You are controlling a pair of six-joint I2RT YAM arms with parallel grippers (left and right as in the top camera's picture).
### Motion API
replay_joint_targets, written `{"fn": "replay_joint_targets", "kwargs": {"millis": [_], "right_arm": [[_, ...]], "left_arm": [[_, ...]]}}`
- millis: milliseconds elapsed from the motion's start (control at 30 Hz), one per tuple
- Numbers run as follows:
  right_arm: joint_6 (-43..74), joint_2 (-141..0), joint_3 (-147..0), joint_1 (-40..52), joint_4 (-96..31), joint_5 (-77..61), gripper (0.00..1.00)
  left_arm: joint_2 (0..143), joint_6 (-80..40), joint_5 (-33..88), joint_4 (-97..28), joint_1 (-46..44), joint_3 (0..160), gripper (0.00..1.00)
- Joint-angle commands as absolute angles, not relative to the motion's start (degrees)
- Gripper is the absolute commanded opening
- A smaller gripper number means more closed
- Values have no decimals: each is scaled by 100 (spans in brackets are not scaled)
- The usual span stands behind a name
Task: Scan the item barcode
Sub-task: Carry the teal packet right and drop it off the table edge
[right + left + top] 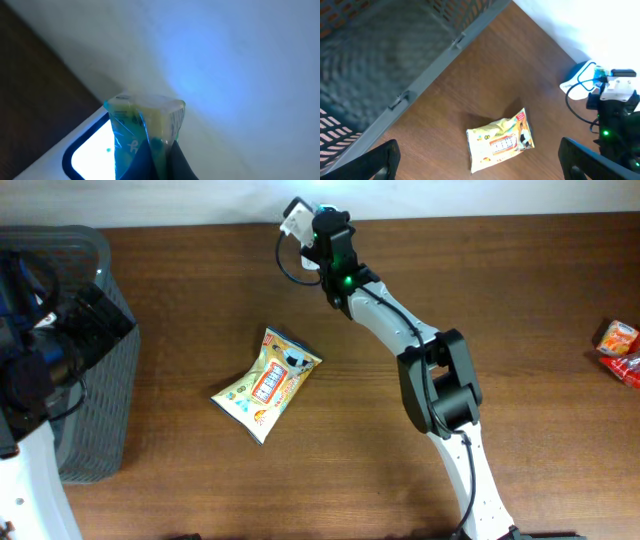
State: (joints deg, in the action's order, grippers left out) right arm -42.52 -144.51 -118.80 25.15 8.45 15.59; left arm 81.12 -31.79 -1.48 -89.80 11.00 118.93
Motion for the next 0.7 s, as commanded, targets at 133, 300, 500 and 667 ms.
{"fn": "replay_joint_targets", "kwargs": {"millis": [133, 300, 500, 667], "right_arm": [[-3706, -14269, -11992, 2410, 926, 2574, 4], [-2003, -13301, -12073, 1964, 274, 3159, 4], [27, -12344, -12073, 814, -1806, 2561, 4], [1326, -12206, -12064, -565, -3854, 2458, 4]], "left_arm": [[8103, -3232, -126, -8973, 1116, 11891, 99], [8103, -3232, -126, -8973, 1116, 11891, 99], [8103, -3232, -126, -8973, 1116, 11891, 99], [8103, -3232, -126, -8973, 1116, 11891, 99]]}}
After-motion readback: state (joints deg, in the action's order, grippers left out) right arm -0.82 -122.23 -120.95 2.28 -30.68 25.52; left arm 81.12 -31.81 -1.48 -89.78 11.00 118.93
